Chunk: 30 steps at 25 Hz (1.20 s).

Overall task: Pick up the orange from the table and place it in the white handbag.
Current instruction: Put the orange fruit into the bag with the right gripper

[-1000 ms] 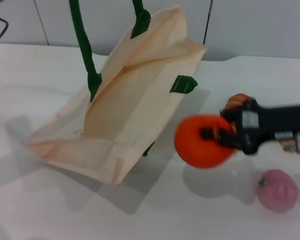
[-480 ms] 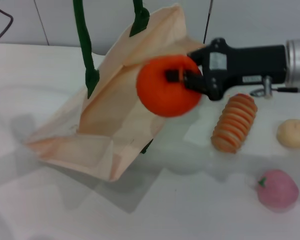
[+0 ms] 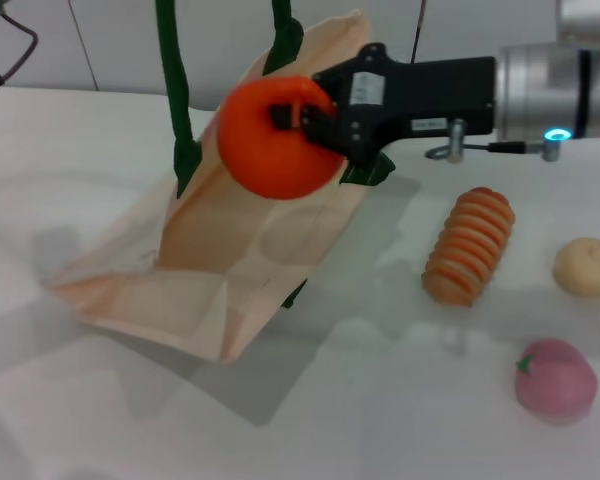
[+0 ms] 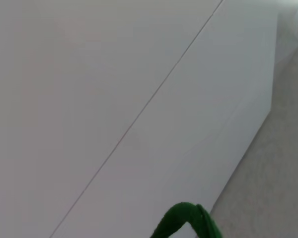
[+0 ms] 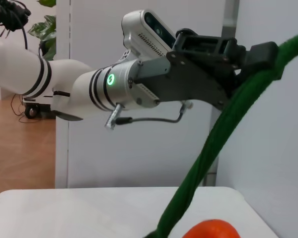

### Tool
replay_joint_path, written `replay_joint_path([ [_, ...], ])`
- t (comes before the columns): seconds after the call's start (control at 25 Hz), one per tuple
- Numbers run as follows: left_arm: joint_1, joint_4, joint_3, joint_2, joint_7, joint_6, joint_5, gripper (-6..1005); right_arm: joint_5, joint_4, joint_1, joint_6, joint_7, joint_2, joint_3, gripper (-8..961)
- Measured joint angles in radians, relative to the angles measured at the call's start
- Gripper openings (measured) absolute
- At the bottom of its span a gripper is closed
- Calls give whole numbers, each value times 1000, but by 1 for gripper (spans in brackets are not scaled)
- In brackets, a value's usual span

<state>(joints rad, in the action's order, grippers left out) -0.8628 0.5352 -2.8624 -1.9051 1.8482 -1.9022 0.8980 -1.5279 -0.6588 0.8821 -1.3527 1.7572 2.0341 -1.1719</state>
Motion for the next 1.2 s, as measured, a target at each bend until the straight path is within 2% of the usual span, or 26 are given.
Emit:
replay_joint_path([
  [0.6,-6,-4,0,1,0,0,-2,109,-32,109,84,246,25,4,-81,71],
  [0.92,-15,-4,0,1,0,0,-2,108,-45,141,95,364,26,7,-95,85],
  [1.2,-18,-5,0,1,0,0,-1,109,-128,156,110,493,26,9,-239,100],
])
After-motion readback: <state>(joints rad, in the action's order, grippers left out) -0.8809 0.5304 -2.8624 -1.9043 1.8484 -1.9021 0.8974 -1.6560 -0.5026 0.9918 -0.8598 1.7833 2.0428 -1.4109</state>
